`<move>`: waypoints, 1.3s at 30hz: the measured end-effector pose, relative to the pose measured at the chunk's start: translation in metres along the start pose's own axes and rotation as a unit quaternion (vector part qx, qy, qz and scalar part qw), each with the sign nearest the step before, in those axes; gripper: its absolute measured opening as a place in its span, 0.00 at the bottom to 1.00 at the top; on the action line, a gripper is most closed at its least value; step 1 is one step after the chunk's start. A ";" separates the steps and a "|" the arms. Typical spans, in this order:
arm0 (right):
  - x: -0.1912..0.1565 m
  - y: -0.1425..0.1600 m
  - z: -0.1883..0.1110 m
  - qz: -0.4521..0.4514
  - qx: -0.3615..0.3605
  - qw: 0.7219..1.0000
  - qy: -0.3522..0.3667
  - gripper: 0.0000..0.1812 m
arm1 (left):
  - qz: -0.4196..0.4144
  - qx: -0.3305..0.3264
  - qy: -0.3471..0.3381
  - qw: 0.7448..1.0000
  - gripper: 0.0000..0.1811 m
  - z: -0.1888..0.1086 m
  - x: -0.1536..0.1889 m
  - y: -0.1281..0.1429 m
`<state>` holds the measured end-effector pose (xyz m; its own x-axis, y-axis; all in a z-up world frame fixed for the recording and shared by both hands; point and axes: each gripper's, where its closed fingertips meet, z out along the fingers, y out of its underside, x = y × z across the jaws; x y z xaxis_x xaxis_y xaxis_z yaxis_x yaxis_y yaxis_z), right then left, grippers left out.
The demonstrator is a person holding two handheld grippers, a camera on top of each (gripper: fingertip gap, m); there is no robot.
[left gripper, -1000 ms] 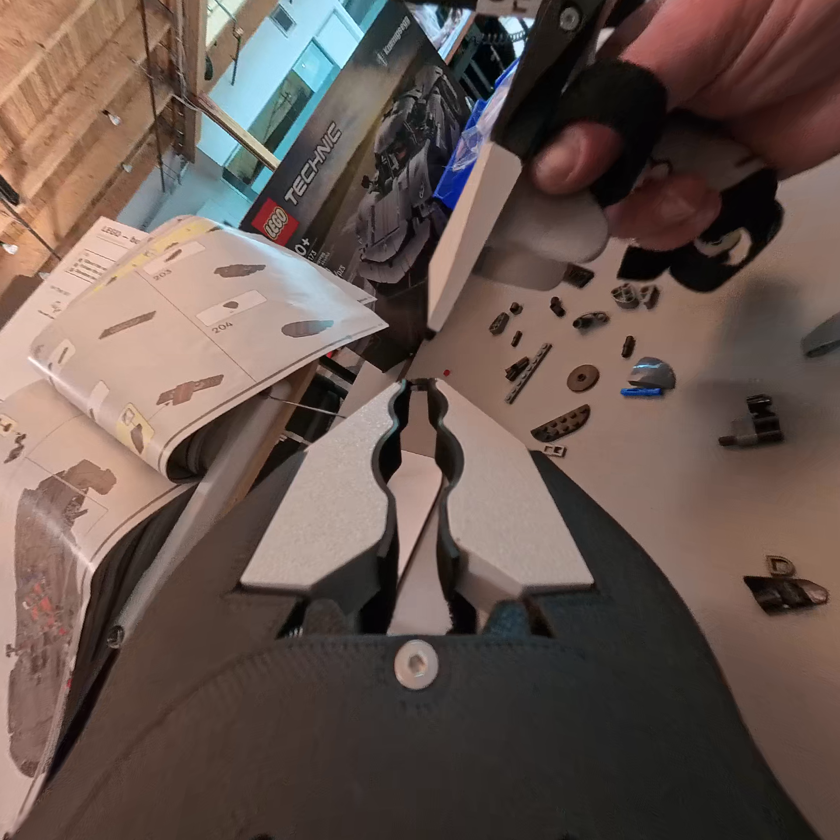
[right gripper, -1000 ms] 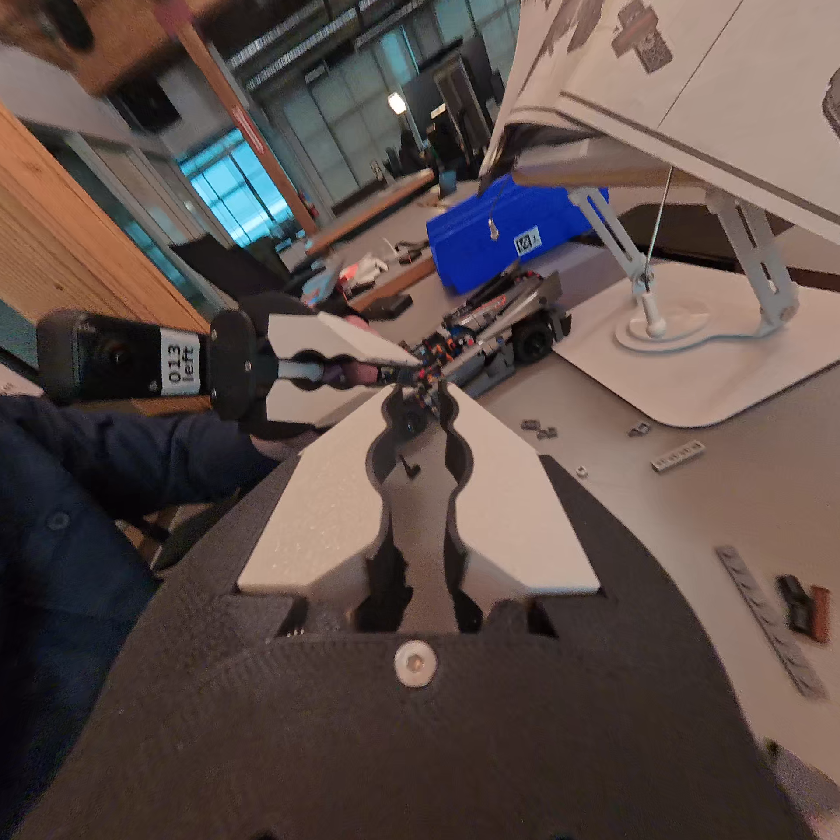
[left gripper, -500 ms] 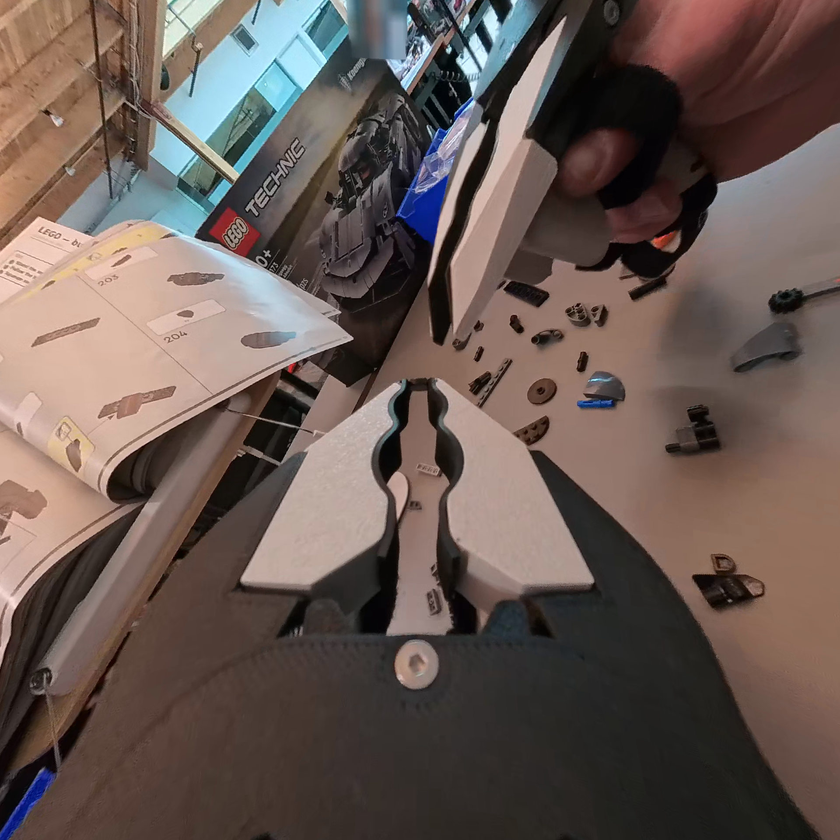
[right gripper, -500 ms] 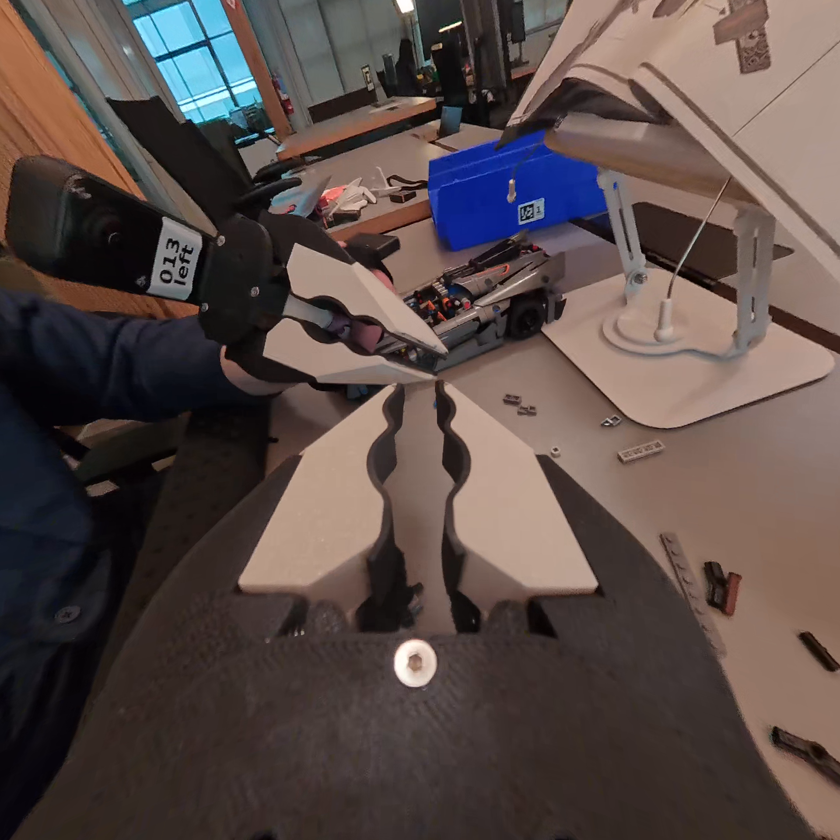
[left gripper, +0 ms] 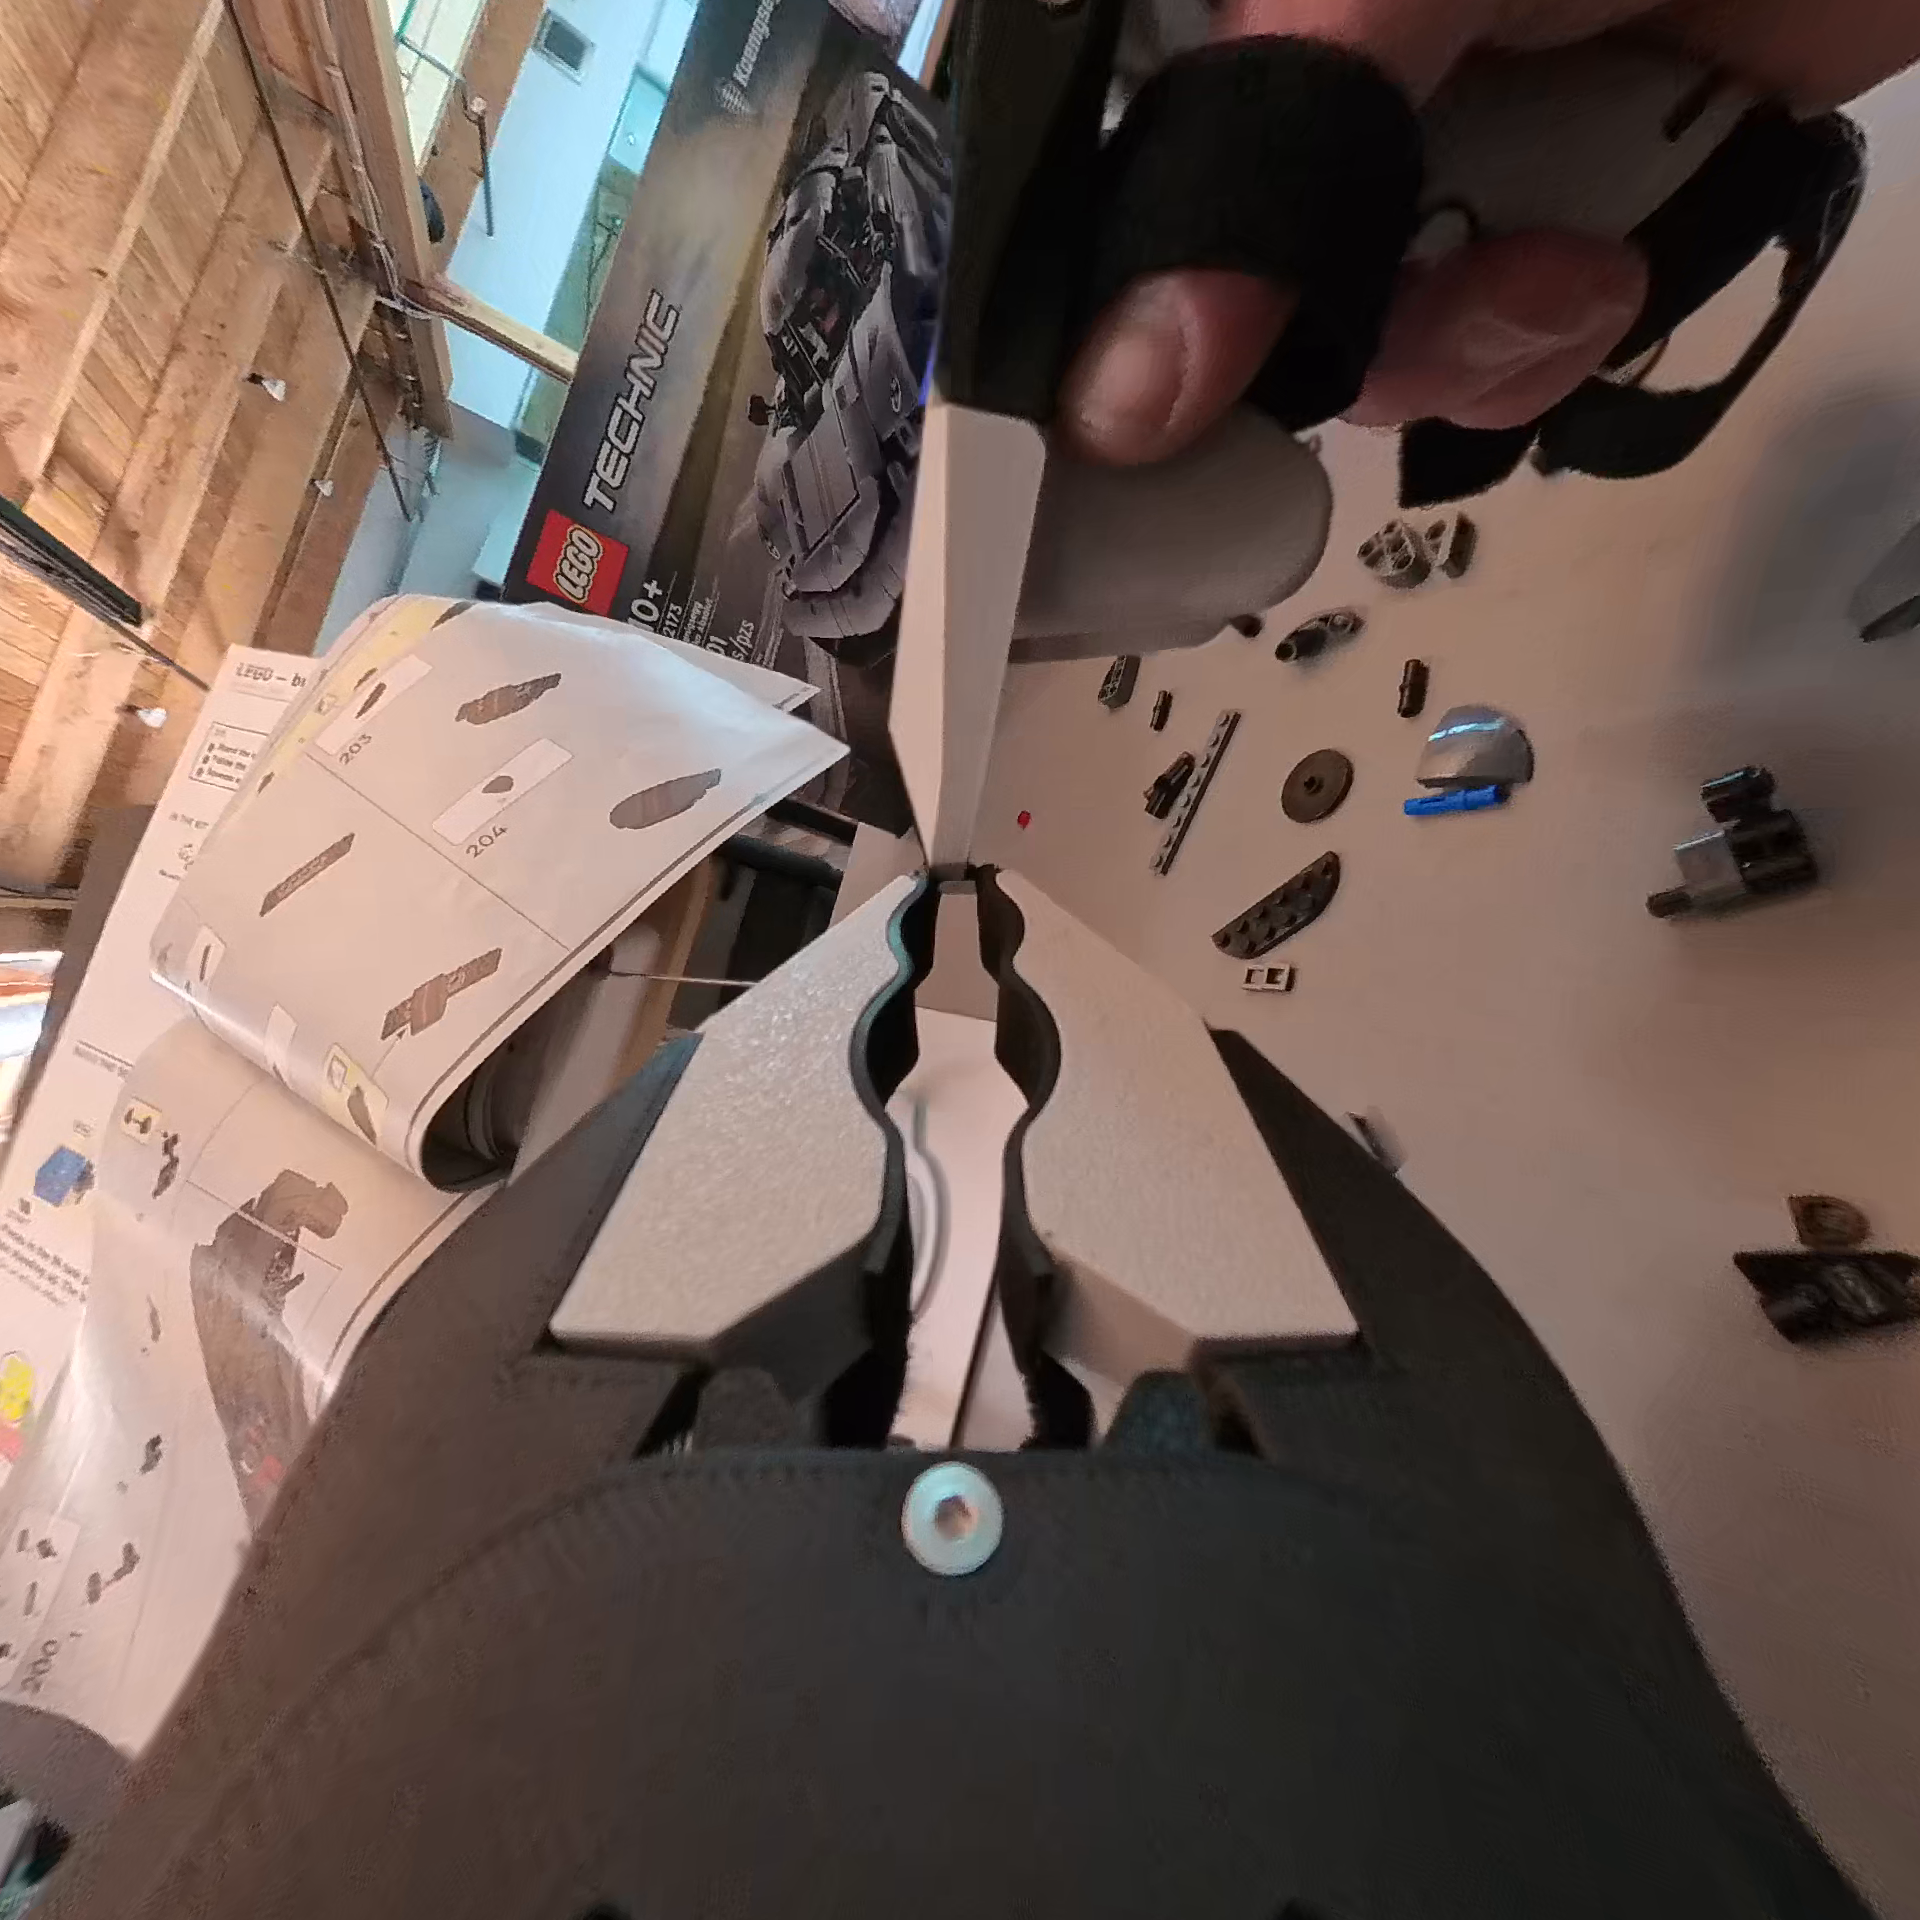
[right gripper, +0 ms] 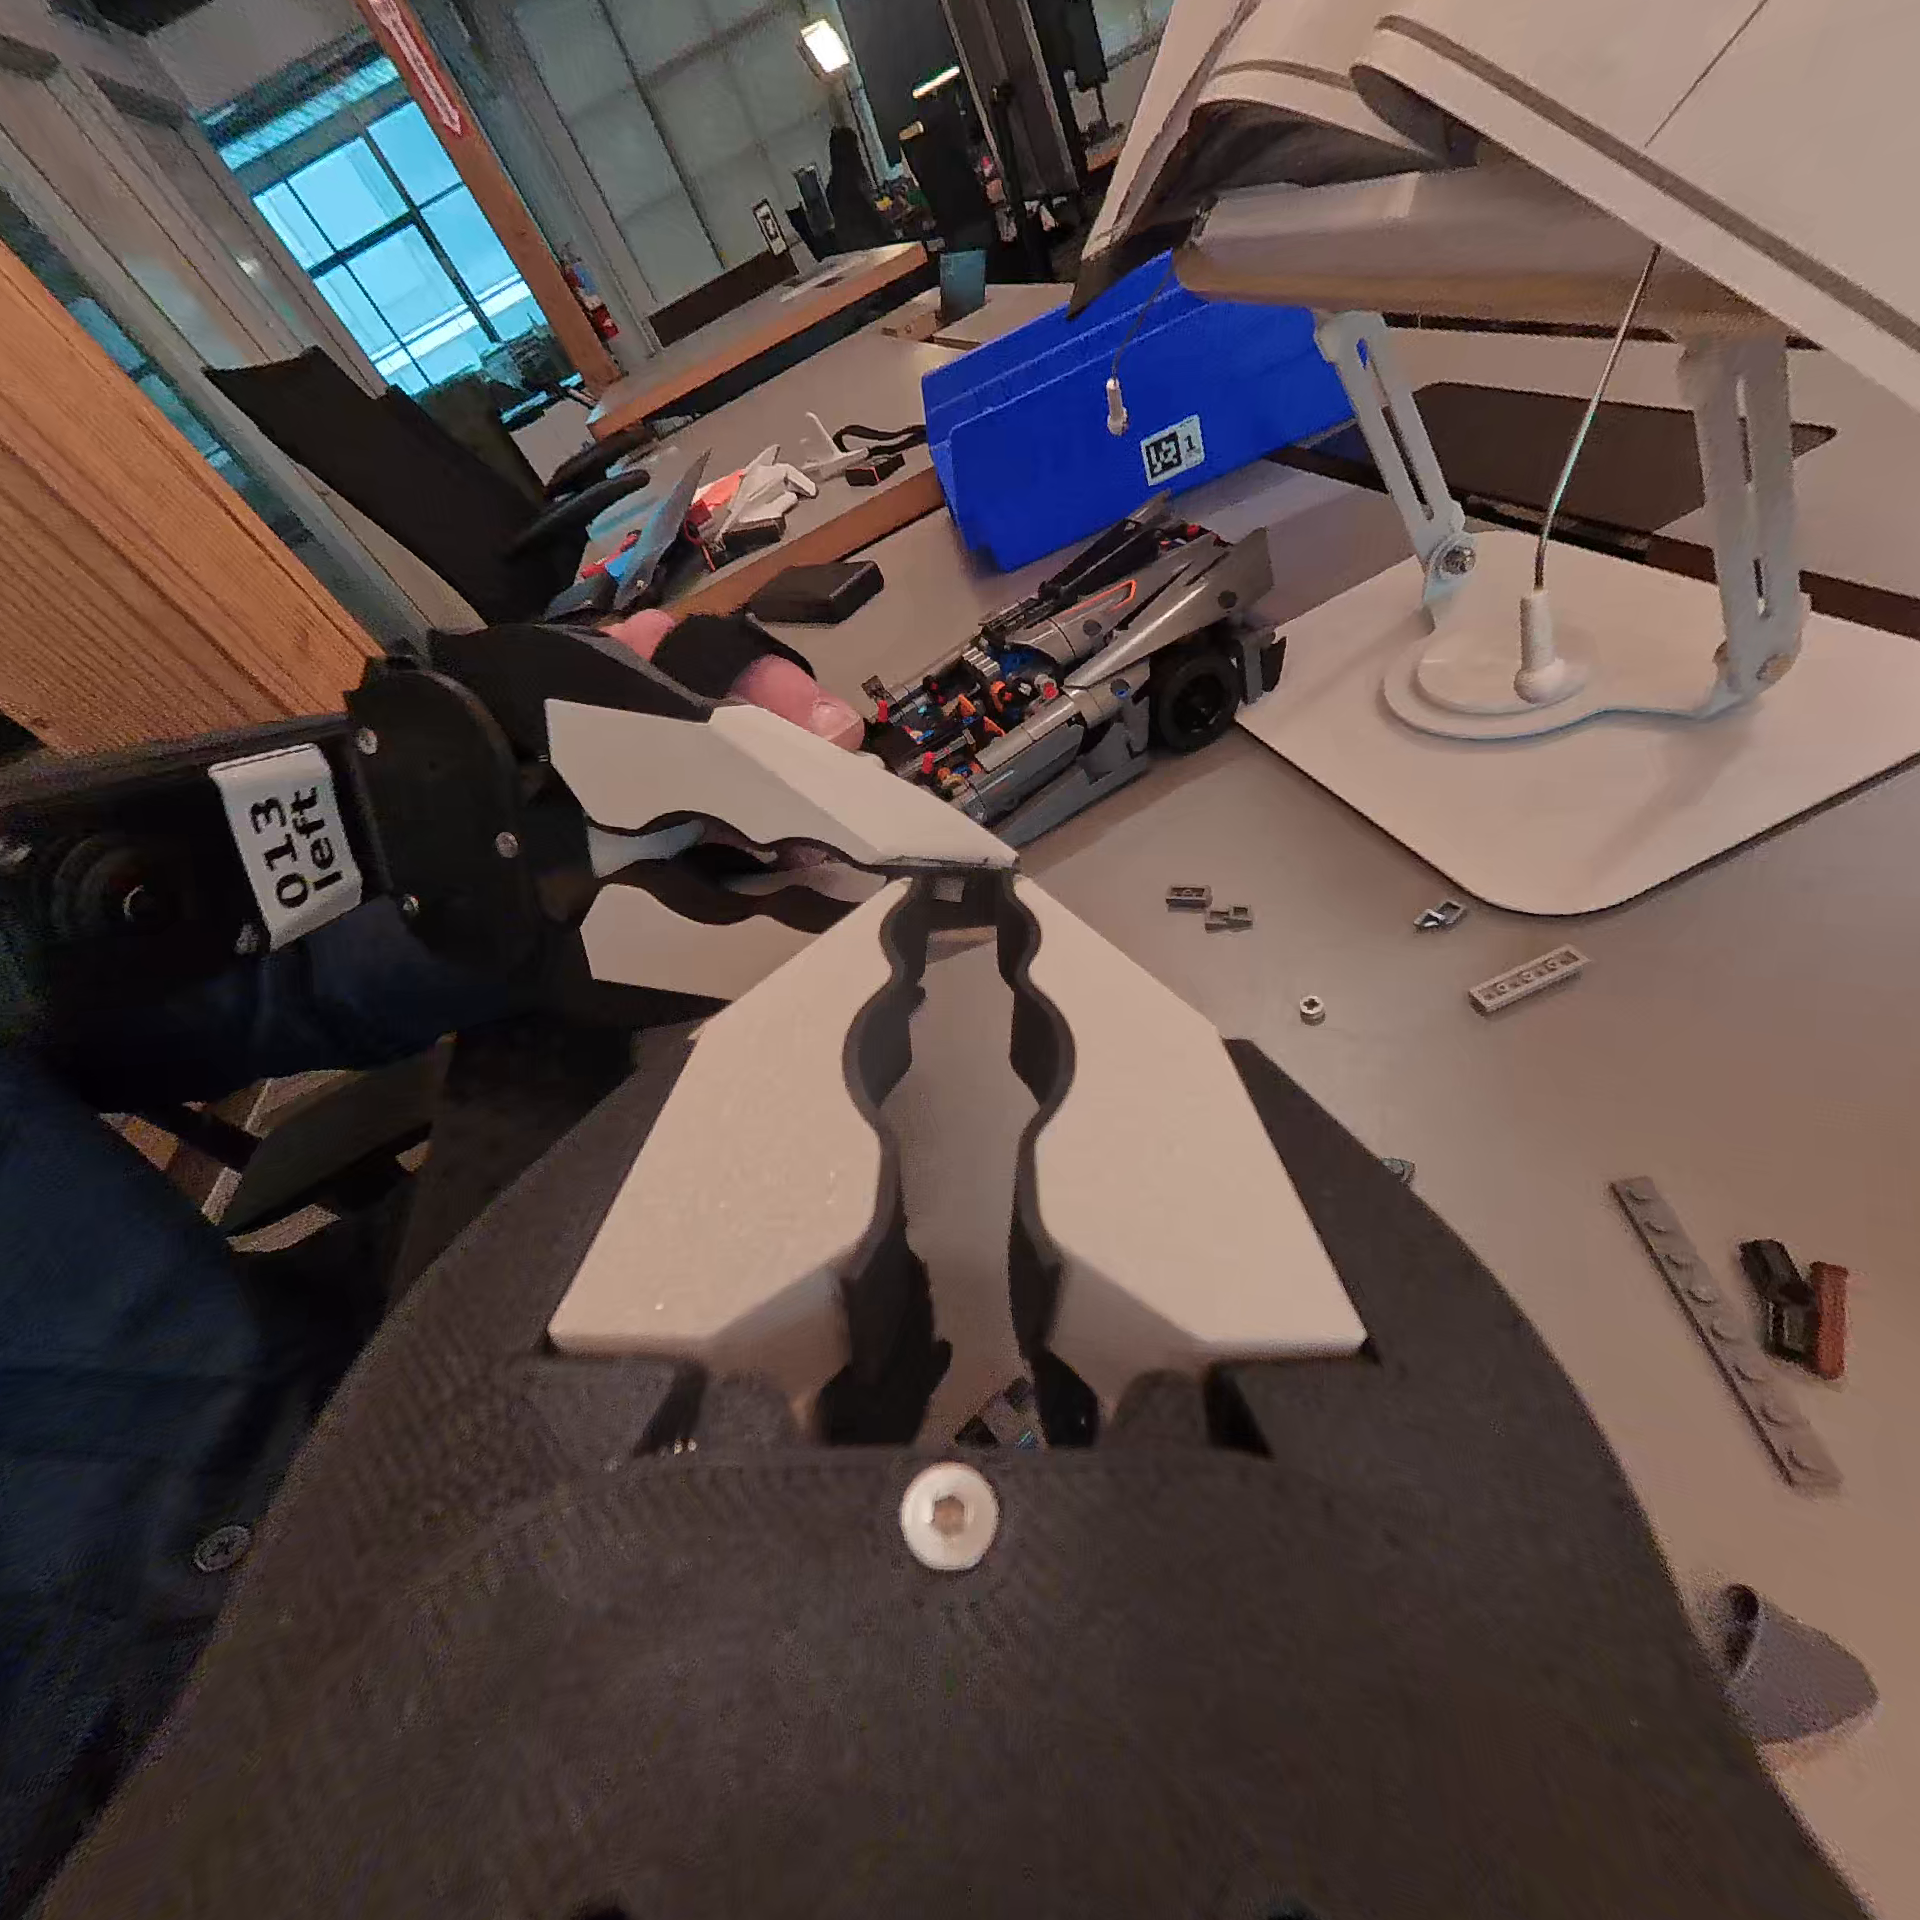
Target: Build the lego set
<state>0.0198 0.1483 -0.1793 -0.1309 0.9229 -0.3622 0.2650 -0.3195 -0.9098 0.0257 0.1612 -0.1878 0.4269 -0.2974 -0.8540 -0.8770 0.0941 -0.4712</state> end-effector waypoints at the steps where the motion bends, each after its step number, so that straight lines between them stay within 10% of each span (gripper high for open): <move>1: 0.002 0.001 0.001 0.000 -0.003 1.000 0.008 0.06 | 0.009 -0.007 -0.003 1.000 0.03 0.001 0.001 0.001; 39: 0.005 0.007 0.002 0.000 -0.015 1.000 0.025 0.02 | 0.014 -0.003 -0.008 1.000 0.03 0.001 0.003 -0.003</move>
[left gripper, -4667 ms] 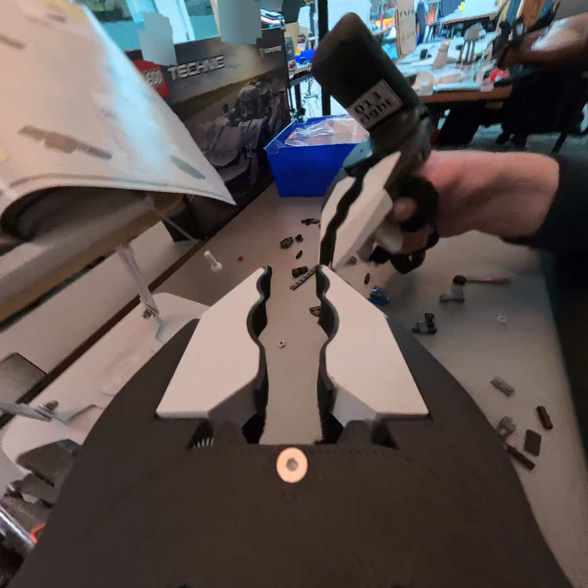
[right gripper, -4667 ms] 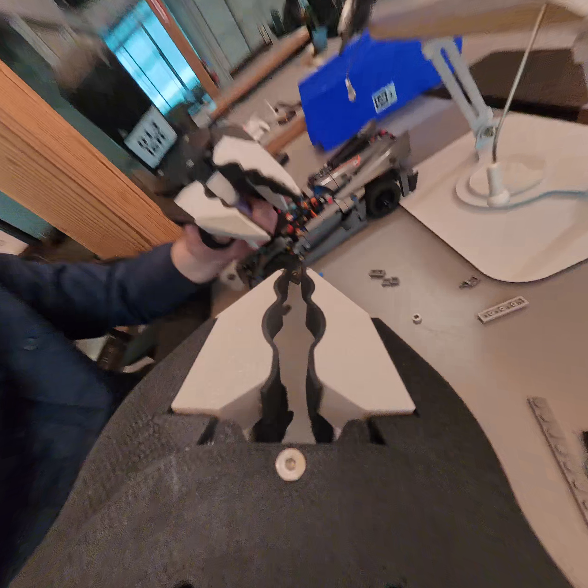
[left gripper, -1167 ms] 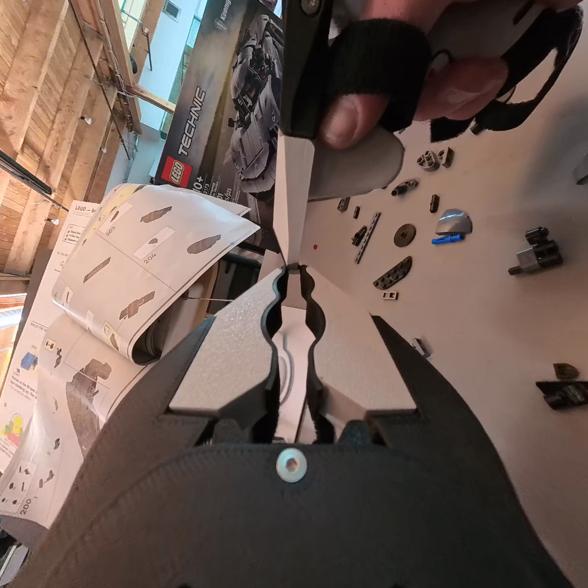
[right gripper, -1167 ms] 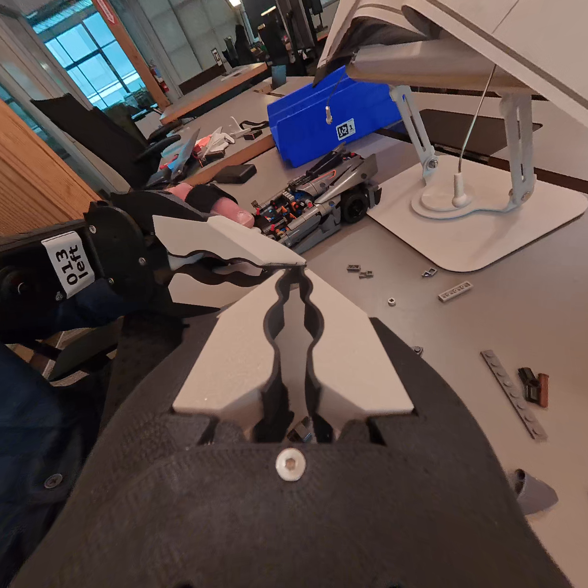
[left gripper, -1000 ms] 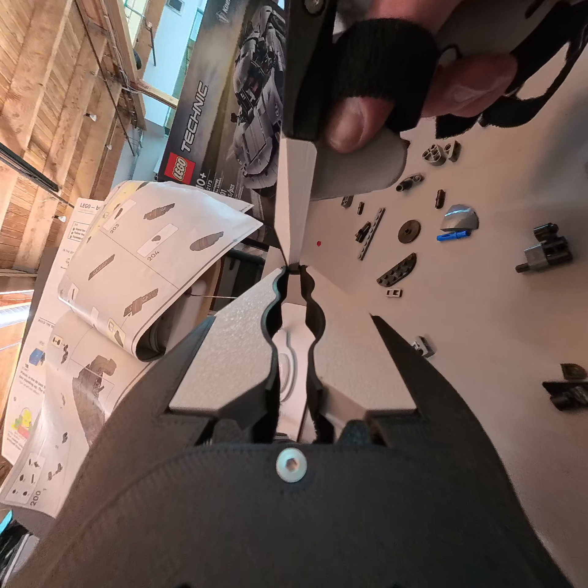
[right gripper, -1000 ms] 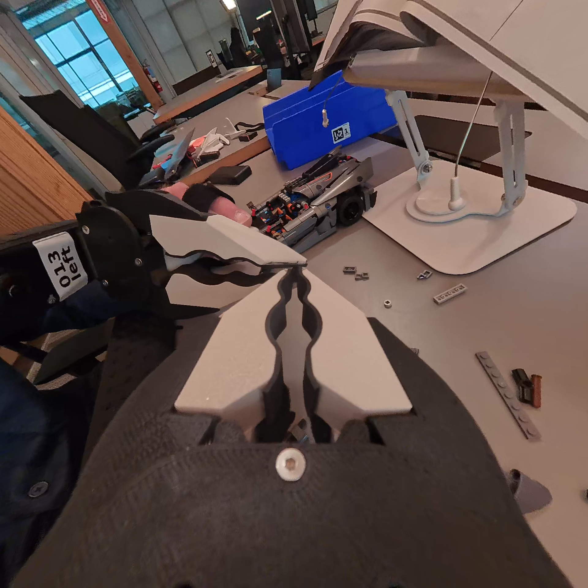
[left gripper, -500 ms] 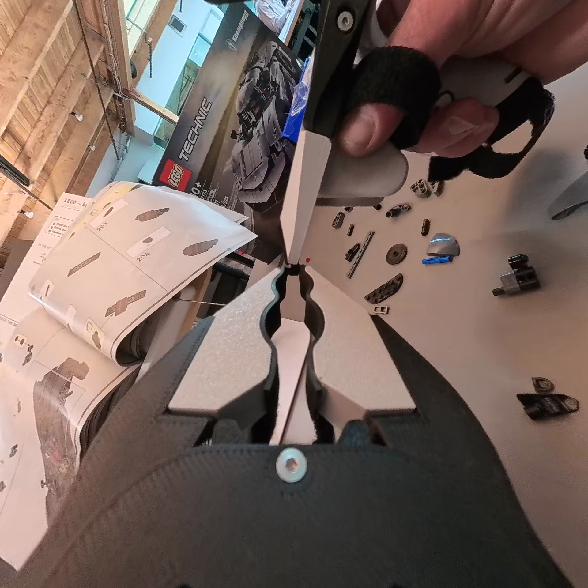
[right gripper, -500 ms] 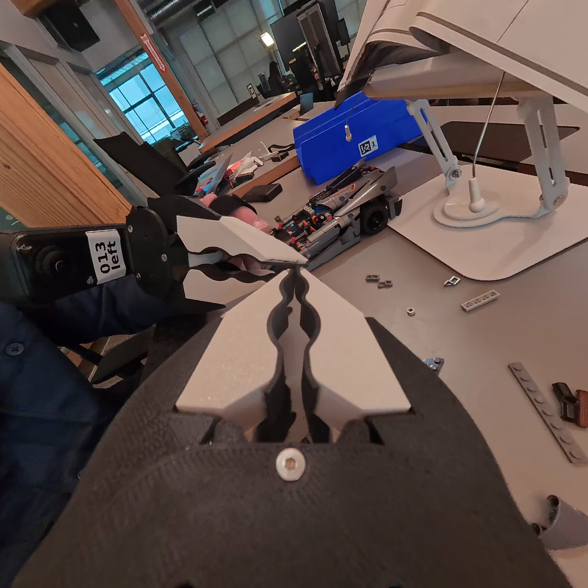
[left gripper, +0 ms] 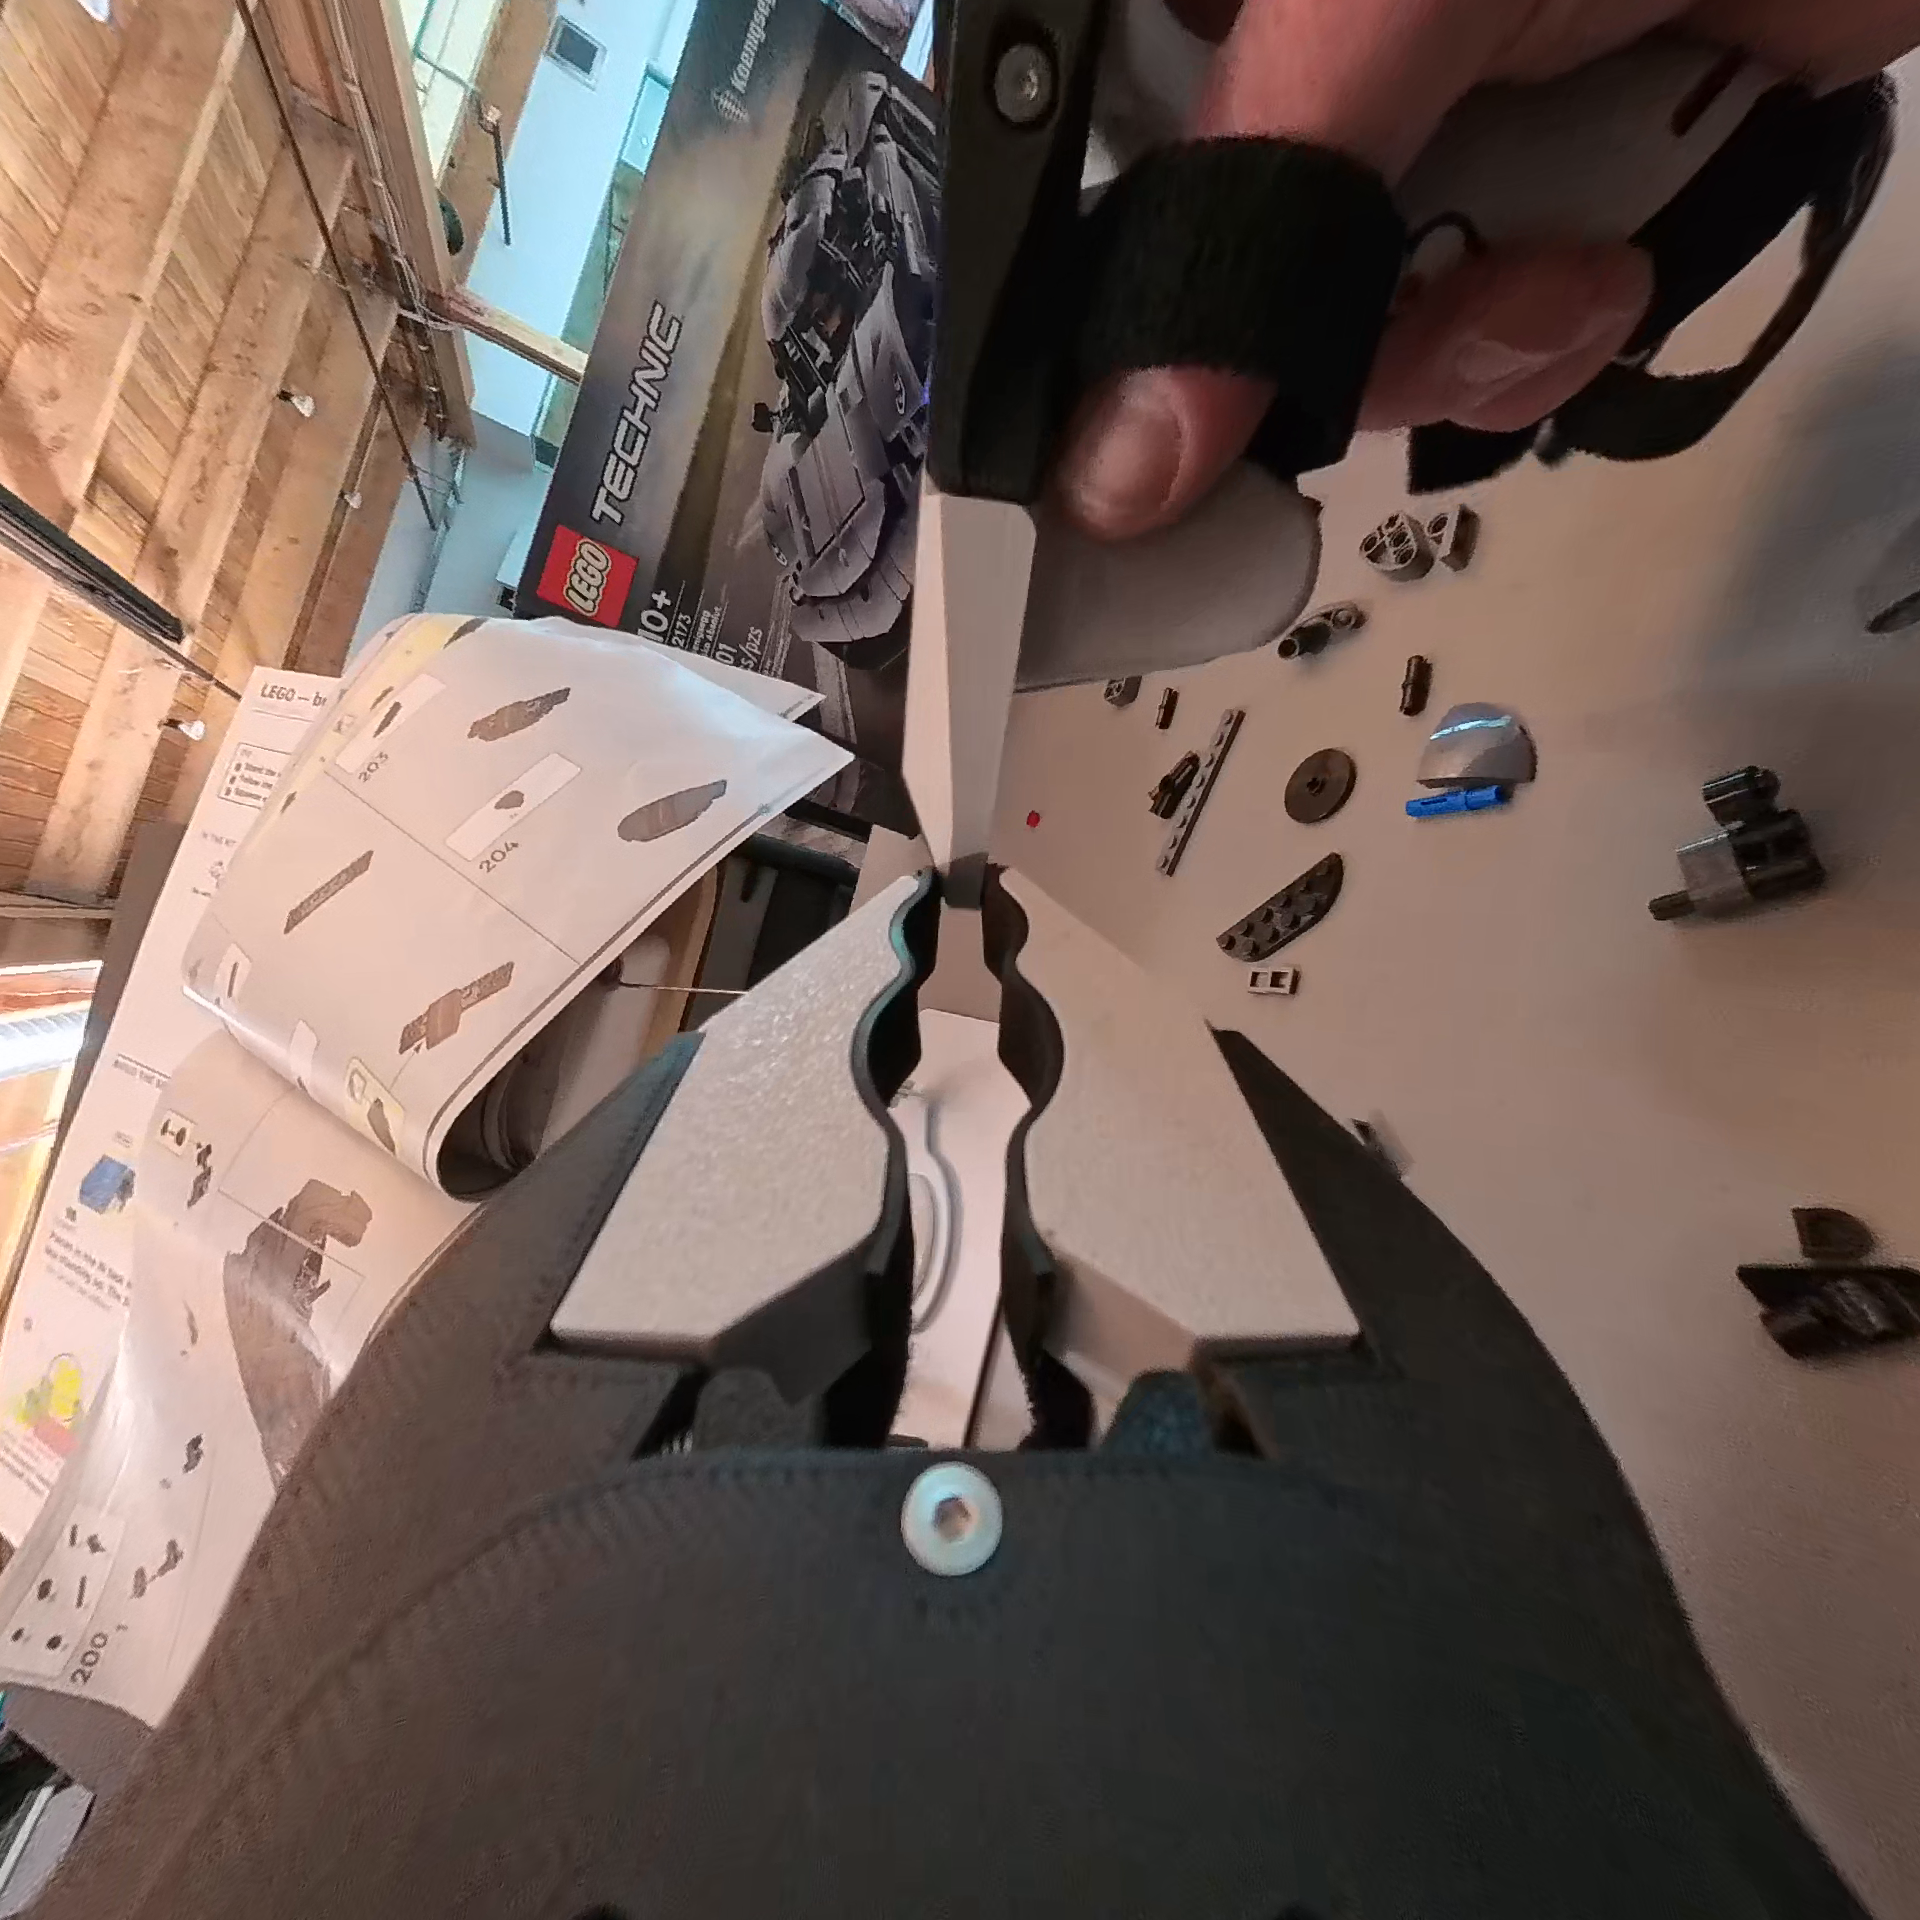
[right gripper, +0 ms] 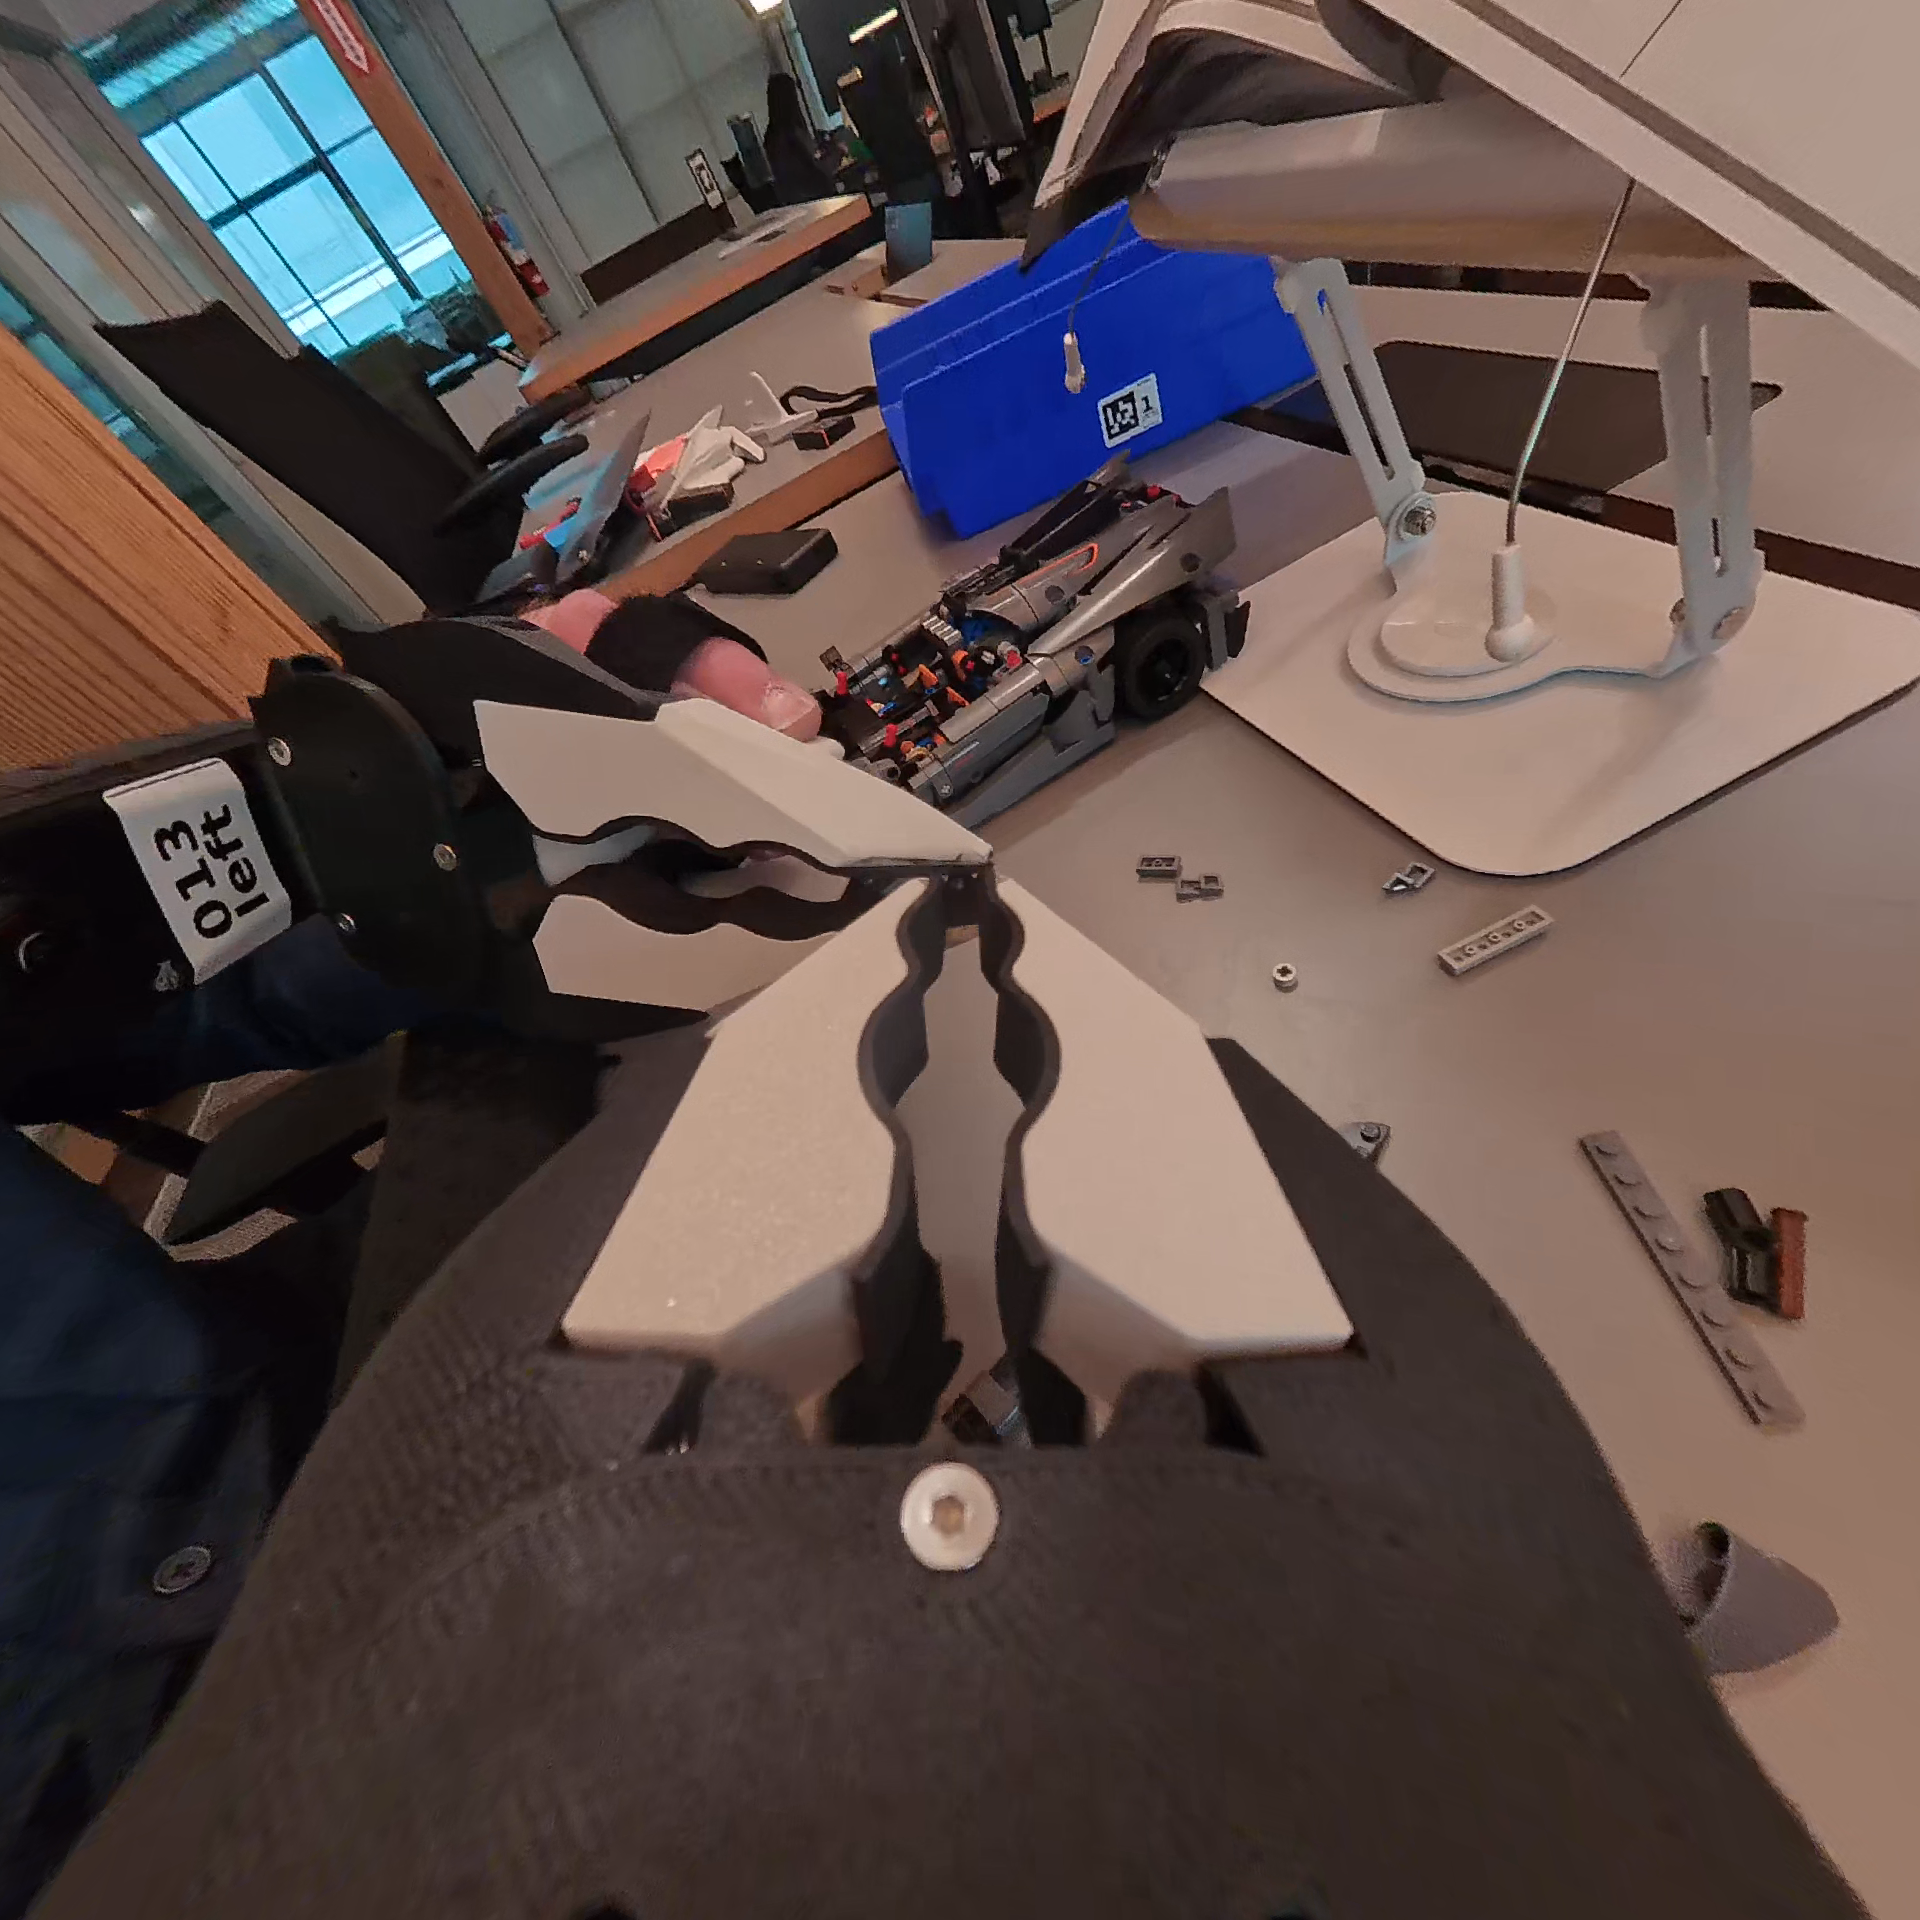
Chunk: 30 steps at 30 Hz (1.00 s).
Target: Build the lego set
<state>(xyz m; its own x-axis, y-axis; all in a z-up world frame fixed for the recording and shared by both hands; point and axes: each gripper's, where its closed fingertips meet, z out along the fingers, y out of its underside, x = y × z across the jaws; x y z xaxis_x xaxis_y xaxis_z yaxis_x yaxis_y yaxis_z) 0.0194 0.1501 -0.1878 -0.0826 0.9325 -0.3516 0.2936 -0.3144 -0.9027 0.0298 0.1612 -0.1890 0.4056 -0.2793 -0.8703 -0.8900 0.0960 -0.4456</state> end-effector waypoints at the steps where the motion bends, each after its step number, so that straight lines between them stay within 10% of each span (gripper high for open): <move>1: 0.000 0.000 -0.001 0.001 -0.001 1.000 -0.001 0.01 | 0.000 0.003 0.000 1.000 0.03 0.000 0.000 0.000; 30: -0.031 0.044 -0.029 0.066 -0.144 0.966 -0.204 0.00 | 0.025 0.089 0.142 0.986 0.04 -0.021 0.047 -0.030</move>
<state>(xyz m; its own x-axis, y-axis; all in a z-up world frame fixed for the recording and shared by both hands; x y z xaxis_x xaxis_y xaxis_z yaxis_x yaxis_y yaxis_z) 0.0620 0.1125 -0.2091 -0.3782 0.7211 -0.5804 0.5752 -0.3082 -0.7577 0.0710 0.1252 -0.2125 0.2648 -0.5230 -0.8101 -0.8466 0.2761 -0.4550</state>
